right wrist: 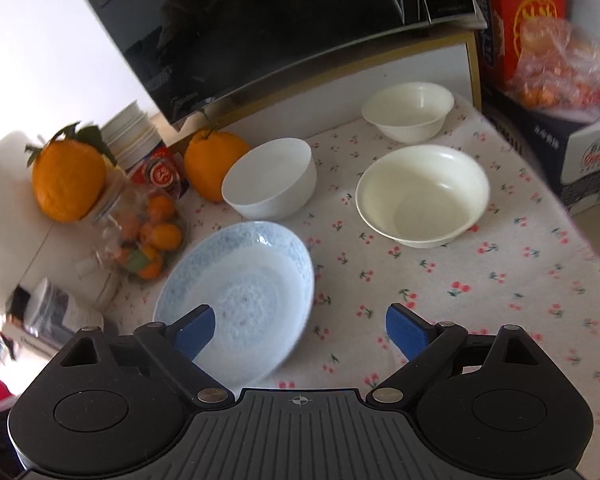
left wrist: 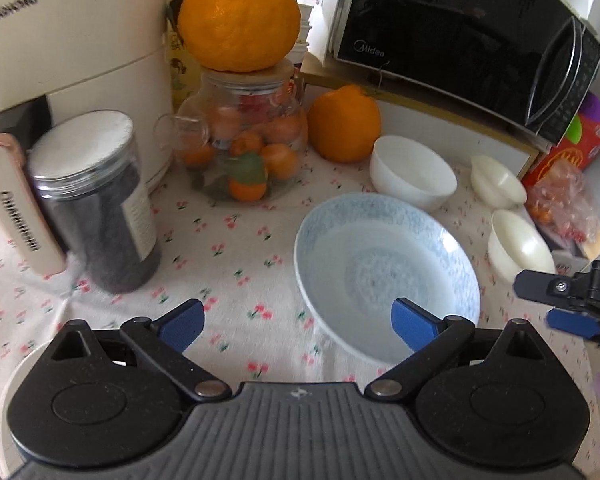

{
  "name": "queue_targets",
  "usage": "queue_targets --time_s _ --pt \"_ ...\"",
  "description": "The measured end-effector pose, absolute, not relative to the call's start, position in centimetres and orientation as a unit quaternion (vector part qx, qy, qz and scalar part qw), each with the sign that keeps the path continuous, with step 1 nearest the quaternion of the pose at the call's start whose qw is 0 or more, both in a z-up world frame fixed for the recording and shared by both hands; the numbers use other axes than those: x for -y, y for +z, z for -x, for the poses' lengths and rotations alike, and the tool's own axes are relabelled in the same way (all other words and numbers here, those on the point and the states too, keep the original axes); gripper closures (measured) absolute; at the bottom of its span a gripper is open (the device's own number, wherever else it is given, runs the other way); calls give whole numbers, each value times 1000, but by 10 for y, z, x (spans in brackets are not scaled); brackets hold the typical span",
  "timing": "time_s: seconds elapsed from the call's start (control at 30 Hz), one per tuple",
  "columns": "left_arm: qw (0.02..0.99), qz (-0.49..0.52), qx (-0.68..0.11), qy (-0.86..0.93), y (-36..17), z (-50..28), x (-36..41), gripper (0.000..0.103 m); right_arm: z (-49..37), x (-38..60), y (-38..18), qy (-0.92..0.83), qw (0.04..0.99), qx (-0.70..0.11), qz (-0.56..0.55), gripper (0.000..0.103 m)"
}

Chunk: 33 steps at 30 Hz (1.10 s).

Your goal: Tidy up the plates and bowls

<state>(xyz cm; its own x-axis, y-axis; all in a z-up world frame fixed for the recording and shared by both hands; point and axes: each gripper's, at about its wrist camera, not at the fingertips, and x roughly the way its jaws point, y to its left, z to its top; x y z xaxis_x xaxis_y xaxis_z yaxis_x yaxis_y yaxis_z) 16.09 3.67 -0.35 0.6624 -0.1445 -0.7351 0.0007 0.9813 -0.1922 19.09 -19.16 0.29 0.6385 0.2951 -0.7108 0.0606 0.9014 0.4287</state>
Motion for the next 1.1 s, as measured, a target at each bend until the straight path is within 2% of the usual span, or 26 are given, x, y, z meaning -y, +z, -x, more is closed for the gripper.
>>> queue_targets --time_s 0.17,0.43,0.5,0.63,0.77,0.93,1.1 --pt "898 123 -418 -57 -16 -175 -38 18 -207 194 -19 75 863 -425 -263 9" --pt "882 167 -435 -71 -29 -183 -37 47 -216 185 -34 88 851 -431 -287 10" --pt "879 174 -439 -72 -32 -185 -36 53 -218 181 -37 88 848 -437 -286 16" --pt "873 187 -445 -74 -36 -187 -35 65 -219 178 -41 86 843 -448 -285 39" --pt "874 183 -445 -69 -38 -188 -33 71 -219 179 -44 82 840 -453 -287 56" --pt "872 187 -447 -63 -42 -188 -37 82 -217 181 -45 74 838 -456 -291 66" --pt "871 188 -450 -58 -45 -188 -39 87 -217 183 -47 67 837 -460 -290 76"
